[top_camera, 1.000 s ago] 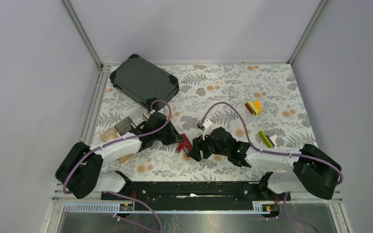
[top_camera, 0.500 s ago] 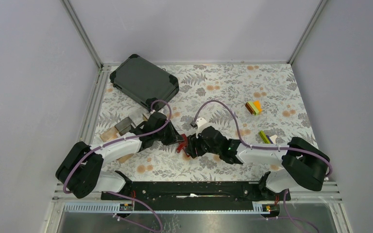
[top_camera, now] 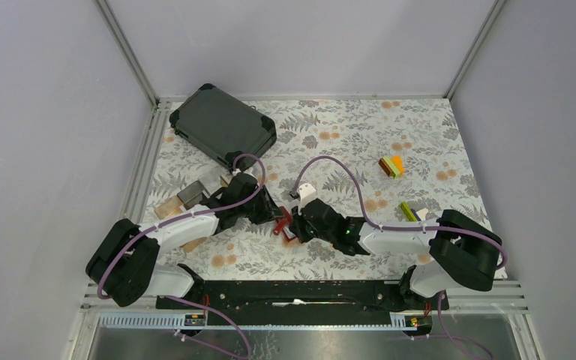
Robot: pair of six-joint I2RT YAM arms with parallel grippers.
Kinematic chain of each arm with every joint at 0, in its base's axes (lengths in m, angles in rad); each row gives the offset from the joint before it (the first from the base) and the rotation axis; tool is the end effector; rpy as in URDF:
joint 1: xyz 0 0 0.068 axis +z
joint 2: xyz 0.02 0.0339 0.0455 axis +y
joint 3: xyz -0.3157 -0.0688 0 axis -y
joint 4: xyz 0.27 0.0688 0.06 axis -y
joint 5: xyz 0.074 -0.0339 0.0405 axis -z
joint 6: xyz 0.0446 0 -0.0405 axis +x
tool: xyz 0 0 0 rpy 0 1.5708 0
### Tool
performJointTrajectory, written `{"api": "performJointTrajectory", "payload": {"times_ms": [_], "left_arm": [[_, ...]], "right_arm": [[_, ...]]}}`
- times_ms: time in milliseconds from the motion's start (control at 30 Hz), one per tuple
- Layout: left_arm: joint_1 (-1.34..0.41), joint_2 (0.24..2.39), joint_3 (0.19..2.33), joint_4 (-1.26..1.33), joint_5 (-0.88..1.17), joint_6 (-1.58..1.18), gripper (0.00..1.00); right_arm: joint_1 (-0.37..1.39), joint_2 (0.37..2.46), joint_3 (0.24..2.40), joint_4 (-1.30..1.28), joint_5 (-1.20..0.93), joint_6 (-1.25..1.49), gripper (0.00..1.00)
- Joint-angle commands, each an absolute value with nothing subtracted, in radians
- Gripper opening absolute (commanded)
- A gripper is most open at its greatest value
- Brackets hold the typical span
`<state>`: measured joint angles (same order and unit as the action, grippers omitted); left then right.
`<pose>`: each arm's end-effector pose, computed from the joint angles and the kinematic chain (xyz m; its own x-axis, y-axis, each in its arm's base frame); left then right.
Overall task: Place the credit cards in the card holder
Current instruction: Open the card holder at the center of the board.
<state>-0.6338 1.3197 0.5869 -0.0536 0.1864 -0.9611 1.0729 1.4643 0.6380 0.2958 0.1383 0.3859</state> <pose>0.2091 -0.1640 0.1999 -0.8902 -0.3456 -0.2970 -0.0739 0.7527 -0.6542 0.1561 0.2742 0.2097 -0.5300 -0.1945 -0.8254 -0.6626 0.7023 0.2600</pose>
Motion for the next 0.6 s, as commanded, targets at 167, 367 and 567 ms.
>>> {"api": "performJointTrajectory", "payload": {"times_ms": [167,367,567], "left_arm": [[-0.640,1.201,0.608,-0.081,0.134,-0.909,0.65],[-0.640,1.081,0.552,-0.092,0.064,-0.903,0.73],[-0.638,1.045,0.521,-0.074,0.081,-0.917,0.70]], "right_arm": [[1.065,1.421,0.596,0.320,0.252,0.504,0.00],[1.030,1.367,0.522,0.418,0.126,0.569,0.00],[0.919,1.307,0.416,0.573,-0.082,0.652,0.00]]}}
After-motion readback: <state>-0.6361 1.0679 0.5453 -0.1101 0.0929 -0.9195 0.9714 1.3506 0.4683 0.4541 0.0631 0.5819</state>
